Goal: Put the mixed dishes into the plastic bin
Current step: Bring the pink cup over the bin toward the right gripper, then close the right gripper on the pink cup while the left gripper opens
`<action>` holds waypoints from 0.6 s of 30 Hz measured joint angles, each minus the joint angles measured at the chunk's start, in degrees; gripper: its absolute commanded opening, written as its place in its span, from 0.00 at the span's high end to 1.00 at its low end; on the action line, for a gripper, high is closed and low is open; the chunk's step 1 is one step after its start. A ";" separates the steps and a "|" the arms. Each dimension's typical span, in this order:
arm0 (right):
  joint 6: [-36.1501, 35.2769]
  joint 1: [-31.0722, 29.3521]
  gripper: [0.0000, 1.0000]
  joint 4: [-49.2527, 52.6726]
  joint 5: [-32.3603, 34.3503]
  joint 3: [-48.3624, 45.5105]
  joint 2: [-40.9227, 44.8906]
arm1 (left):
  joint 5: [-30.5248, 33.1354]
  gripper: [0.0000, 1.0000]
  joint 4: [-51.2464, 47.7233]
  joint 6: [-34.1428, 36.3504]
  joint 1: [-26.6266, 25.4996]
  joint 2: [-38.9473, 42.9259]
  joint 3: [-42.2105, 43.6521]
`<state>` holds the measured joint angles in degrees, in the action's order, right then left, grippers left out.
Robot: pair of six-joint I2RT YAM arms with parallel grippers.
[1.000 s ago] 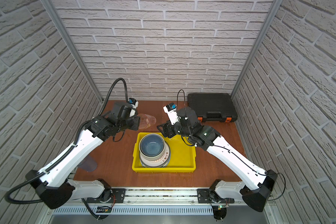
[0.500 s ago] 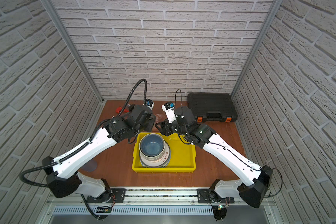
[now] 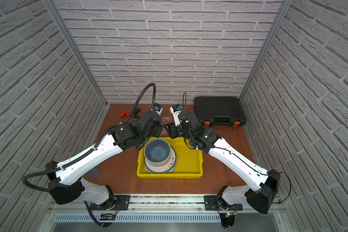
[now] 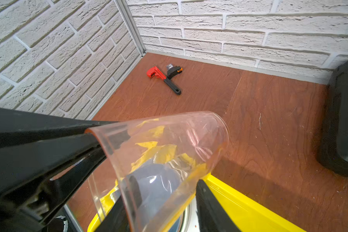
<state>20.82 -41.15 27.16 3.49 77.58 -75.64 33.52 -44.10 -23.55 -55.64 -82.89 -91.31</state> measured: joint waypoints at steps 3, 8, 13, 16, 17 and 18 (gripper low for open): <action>0.39 -0.17 0.60 0.02 0.85 0.00 0.00 | 0.39 1.00 0.22 0.50 -0.44 0.00 0.20; 1.07 -0.37 0.75 0.07 2.73 0.42 0.00 | 1.03 1.00 0.31 0.50 -0.90 -0.35 0.20; 0.85 -0.76 0.86 1.09 4.52 0.44 -0.09 | 1.18 1.00 0.31 0.13 -1.14 -1.07 0.20; 0.90 -0.76 0.91 1.44 4.48 0.44 -0.09 | 0.81 1.00 0.11 -0.31 -1.18 -1.14 0.20; 0.90 -0.76 0.92 1.55 4.48 0.44 -0.09 | 0.68 1.00 0.07 -0.44 -1.18 -1.14 0.20; 0.92 -0.76 0.93 1.66 4.48 0.44 -0.09 | 0.55 1.00 0.00 -0.59 -1.18 -1.14 0.20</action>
<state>21.74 -41.91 28.82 7.97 78.02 -75.72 34.06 -44.10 -24.14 -56.82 -84.03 -91.11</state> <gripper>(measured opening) 0.187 0.099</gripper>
